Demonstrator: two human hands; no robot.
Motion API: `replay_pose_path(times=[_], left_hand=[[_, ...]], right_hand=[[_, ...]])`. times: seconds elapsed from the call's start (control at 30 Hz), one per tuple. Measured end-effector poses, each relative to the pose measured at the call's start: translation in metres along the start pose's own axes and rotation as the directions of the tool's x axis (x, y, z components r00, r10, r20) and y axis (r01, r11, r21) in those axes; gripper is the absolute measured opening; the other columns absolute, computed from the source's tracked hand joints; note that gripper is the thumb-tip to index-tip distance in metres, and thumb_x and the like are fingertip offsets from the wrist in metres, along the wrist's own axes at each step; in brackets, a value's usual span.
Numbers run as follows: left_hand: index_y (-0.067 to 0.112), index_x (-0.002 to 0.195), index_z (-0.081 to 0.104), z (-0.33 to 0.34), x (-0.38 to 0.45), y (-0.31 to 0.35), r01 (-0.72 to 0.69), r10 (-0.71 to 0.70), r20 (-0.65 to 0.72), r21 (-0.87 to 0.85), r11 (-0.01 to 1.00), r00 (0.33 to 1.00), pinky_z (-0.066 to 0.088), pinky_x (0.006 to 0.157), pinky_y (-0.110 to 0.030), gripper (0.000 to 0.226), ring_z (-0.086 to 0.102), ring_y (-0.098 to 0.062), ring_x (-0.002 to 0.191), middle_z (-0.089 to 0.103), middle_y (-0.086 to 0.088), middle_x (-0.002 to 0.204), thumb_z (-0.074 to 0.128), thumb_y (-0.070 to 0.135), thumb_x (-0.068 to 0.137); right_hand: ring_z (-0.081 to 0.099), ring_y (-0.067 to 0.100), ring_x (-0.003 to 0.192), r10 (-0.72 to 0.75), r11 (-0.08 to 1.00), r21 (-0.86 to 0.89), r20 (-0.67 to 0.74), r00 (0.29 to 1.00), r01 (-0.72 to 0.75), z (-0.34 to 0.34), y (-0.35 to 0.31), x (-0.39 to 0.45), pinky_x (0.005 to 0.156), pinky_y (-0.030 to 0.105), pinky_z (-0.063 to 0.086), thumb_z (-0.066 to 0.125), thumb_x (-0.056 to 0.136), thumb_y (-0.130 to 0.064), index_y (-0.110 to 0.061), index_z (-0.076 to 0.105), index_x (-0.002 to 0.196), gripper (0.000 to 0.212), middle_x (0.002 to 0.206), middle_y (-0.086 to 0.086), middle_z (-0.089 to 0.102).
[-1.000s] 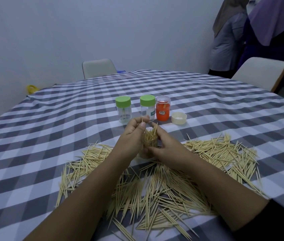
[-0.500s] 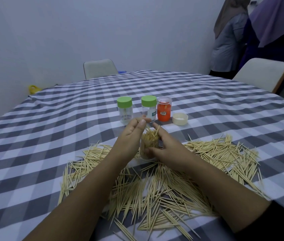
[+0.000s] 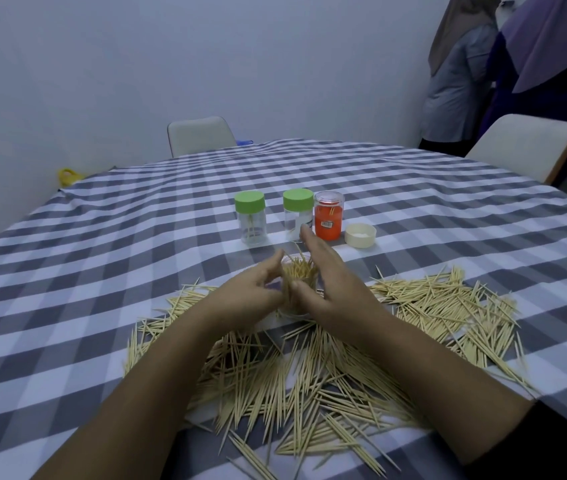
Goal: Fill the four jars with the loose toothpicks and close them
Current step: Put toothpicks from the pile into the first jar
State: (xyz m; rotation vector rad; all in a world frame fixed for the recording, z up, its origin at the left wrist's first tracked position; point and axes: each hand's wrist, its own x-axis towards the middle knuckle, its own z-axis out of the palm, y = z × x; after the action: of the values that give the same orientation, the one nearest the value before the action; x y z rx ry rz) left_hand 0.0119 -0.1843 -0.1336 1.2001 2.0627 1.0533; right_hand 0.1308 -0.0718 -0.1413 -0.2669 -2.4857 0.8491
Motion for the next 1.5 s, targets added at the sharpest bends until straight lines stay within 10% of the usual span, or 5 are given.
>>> replay_pose_path(times=[0.33, 0.97, 1.17, 1.3, 1.5], left_hand=[[0.039, 0.117, 0.048, 0.011, 0.002, 0.003, -0.028, 0.057, -0.143, 0.196, 0.980, 0.988, 0.041, 0.103, -0.044, 0.039, 0.054, -0.004, 0.115, 0.059, 0.024, 0.106, 0.066, 0.032, 0.083], [0.035, 0.130, 0.050, 0.007, -0.001, 0.002, -0.059, 0.078, -0.098, 0.185, 0.981, 0.992, 0.044, 0.095, -0.026, 0.052, 0.053, -0.002, 0.118, 0.059, 0.015, 0.126, 0.069, 0.028, 0.082], [0.033, 0.124, 0.051, 0.011, -0.001, 0.005, -0.046, 0.056, -0.093, 0.105, 0.993, 0.994, 0.046, 0.071, -0.007, 0.053, 0.055, 0.008, 0.100, 0.061, 0.021, 0.107, 0.076, 0.032, 0.077], [0.031, 0.128, 0.050, 0.012, 0.001, 0.001, -0.023, 0.030, -0.094, 0.075, 0.997, 0.995, 0.043, 0.096, -0.025, 0.059, 0.058, 0.002, 0.107, 0.065, 0.015, 0.113, 0.077, 0.033, 0.075], [0.034, 0.127, 0.050, 0.015, 0.000, 0.000, -0.014, 0.021, -0.109, 0.061, 0.998, 0.994, 0.045, 0.094, -0.027, 0.056, 0.060, 0.000, 0.104, 0.065, 0.012, 0.115, 0.076, 0.032, 0.077]], right_hand=[[0.055, 0.024, 0.119, -0.234, 0.958, -0.219, -0.231, 0.944, 0.184, 0.015, 0.004, 0.009, 0.099, 0.030, 0.042, 0.038, 0.096, -0.028, -0.006, 0.054, 0.131, 0.045, 0.127, 0.012, 0.060], [-0.005, 0.005, 0.145, 0.012, 0.970, -0.241, 0.149, 0.989, 0.024, 0.001, 0.001, 0.009, 0.116, 0.032, -0.007, 0.024, 0.103, -0.034, -0.019, 0.018, 0.150, 0.050, 0.158, -0.006, 0.013], [0.024, 0.000, 0.134, 0.164, 0.965, 0.185, 0.136, 0.977, -0.187, -0.033, -0.010, 0.004, 0.106, 0.022, 0.021, 0.034, 0.102, -0.027, -0.025, 0.032, 0.146, 0.043, 0.152, -0.008, 0.030], [0.043, 0.016, 0.128, 0.360, 0.917, -0.242, 0.162, 0.919, -0.317, -0.062, 0.007, 0.005, 0.097, 0.026, 0.036, 0.037, 0.096, -0.005, -0.026, 0.044, 0.140, 0.050, 0.146, -0.001, 0.042], [0.043, 0.025, 0.129, 0.577, 0.690, -0.679, 0.306, 0.758, -0.251, -0.072, 0.021, -0.006, 0.106, 0.036, 0.038, 0.043, 0.094, -0.008, -0.015, 0.030, 0.146, 0.054, 0.147, 0.008, 0.038]])
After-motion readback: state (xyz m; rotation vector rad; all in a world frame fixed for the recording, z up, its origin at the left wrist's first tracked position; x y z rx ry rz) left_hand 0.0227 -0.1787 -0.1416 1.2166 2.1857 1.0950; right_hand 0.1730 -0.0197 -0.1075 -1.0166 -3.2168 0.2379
